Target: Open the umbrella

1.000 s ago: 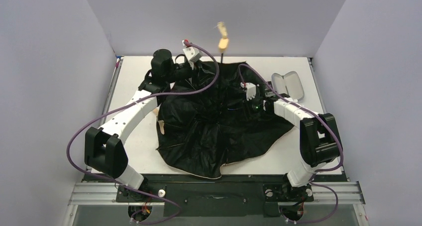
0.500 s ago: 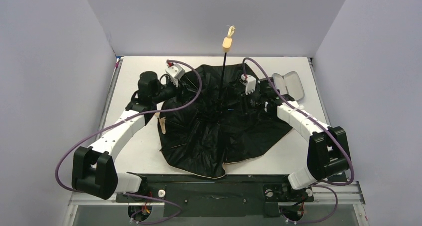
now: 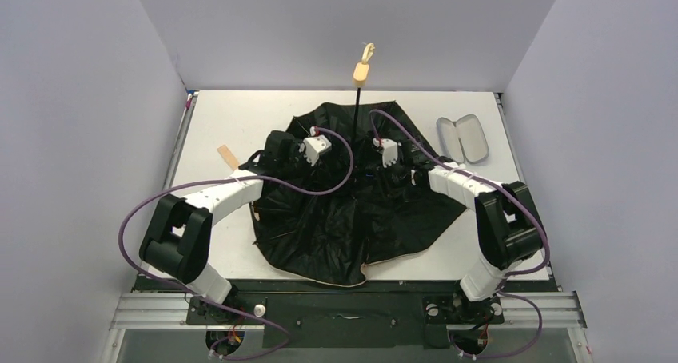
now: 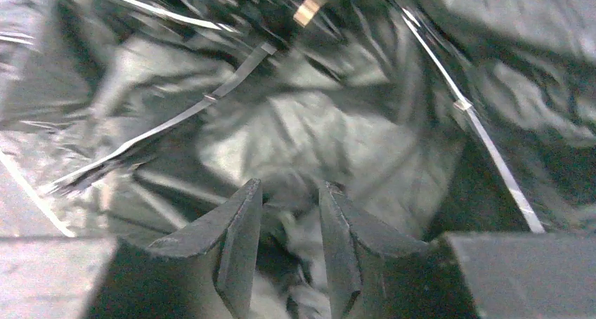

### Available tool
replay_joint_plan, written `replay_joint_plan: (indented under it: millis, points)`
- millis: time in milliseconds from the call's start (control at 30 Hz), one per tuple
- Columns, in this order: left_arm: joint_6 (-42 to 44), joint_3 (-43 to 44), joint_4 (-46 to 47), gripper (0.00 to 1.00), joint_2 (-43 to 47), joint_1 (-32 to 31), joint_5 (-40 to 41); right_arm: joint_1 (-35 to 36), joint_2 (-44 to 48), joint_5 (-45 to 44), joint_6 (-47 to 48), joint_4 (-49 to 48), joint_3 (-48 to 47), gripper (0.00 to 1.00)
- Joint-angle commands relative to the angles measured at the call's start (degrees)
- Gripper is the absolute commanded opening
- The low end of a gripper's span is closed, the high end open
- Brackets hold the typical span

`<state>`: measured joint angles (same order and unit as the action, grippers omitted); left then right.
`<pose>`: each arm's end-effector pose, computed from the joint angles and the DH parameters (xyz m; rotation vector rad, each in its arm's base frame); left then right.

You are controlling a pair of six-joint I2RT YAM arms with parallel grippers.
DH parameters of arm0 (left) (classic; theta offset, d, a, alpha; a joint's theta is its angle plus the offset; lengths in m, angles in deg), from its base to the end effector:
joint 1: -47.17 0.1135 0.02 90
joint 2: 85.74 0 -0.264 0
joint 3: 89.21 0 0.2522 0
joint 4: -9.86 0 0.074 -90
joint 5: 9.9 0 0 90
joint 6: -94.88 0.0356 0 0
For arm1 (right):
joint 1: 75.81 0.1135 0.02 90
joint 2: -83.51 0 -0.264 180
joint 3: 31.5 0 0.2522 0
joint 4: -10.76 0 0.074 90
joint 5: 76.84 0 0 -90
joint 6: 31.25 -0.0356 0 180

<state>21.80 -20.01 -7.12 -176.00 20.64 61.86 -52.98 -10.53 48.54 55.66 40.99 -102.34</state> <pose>0.3005 -0.1625 0.2204 0.9856 2.0031 -0.4469 0.2978 0.1477 0.1947 -0.6862 2.4113 0.9597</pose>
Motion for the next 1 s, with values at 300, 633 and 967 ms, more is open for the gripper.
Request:
replay_joint_plan:
  millis: [300,633,967]
  points:
    - [13.45,-0.1,-13.42,0.31,-6.27,5.88,10.31,-4.89,-2.83,-10.13,16.89,14.48,1.2,0.32]
    - [9.96,3.06,-12.97,0.55,1.41,15.69,-12.9,-5.33,7.33,-1.42,18.56,16.27,-2.89,0.4]
    - [-14.79,-6.3,22.65,0.97,13.82,16.32,-23.65,-2.43,14.25,0.88,-2.23,-6.74,-12.56,0.68]
